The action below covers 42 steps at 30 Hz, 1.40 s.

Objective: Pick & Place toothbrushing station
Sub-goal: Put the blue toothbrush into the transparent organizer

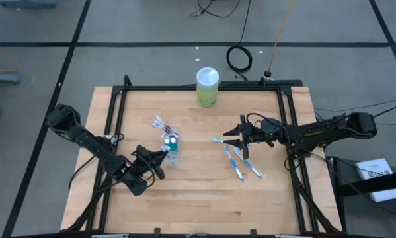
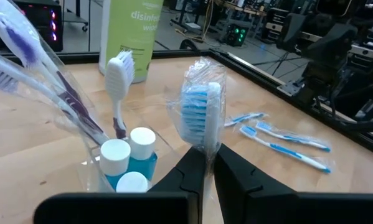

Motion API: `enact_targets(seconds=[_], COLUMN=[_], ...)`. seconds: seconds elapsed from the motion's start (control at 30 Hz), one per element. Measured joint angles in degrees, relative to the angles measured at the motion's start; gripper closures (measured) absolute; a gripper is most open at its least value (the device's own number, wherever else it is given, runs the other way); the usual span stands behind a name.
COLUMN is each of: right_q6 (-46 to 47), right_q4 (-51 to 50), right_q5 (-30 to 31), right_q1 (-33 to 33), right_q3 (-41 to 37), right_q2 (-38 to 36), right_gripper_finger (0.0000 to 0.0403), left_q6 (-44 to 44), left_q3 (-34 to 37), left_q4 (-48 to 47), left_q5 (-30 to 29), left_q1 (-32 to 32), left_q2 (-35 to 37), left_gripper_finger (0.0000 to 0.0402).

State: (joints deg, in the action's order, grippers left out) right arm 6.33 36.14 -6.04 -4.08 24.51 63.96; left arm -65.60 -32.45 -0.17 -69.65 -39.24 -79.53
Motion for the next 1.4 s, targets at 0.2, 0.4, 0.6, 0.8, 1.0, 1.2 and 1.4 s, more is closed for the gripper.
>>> enact_targets(seconds=[0.2, 0.4, 0.6, 0.8, 1.0, 1.2, 1.4], right_q6=[0.0, 0.0, 0.0, 0.0, -2.1, -2.4, 4.7], right_q4=[0.0, 0.0, 0.0, -0.1, -7.8, -23.2, -36.6], right_q5=[0.0, 0.0, 0.0, 0.0, 0.8, 5.9, 5.1], right_q1=[0.0, 0.0, 0.0, 0.0, 0.0, 0.1, 0.8], right_q3=[0.0, 0.0, 0.0, 0.0, 0.1, 0.1, 0.0], right_q2=[0.0, 0.0, 0.0, 0.0, 0.0, 0.0, 0.0], right_gripper_finger=[0.0264, 0.0264, 0.0264, 0.0264, 0.0264, 0.0264, 0.0263], left_q6=[-0.1, 1.4, 5.0, 6.5, 16.2, 32.4, 39.2], left_q3=[0.0, 0.0, 0.0, 0.0, 0.0, 0.0, 0.0], left_q4=[-0.2, -0.1, 0.3, 0.5, 5.9, 17.3, 23.5], left_q5=[-1.8, -2.2, -3.8, -6.3, -7.9, -6.5, 3.8], left_q1=[0.0, 0.0, -0.2, -0.3, -0.7, -0.2, 3.5], left_q2=[0.0, 0.0, 0.9, 3.8, 9.9, 15.4, 16.2], left_gripper_finger=[0.0334, 0.0229, 0.0151, 0.012, 0.0116, 0.0125, 0.012])
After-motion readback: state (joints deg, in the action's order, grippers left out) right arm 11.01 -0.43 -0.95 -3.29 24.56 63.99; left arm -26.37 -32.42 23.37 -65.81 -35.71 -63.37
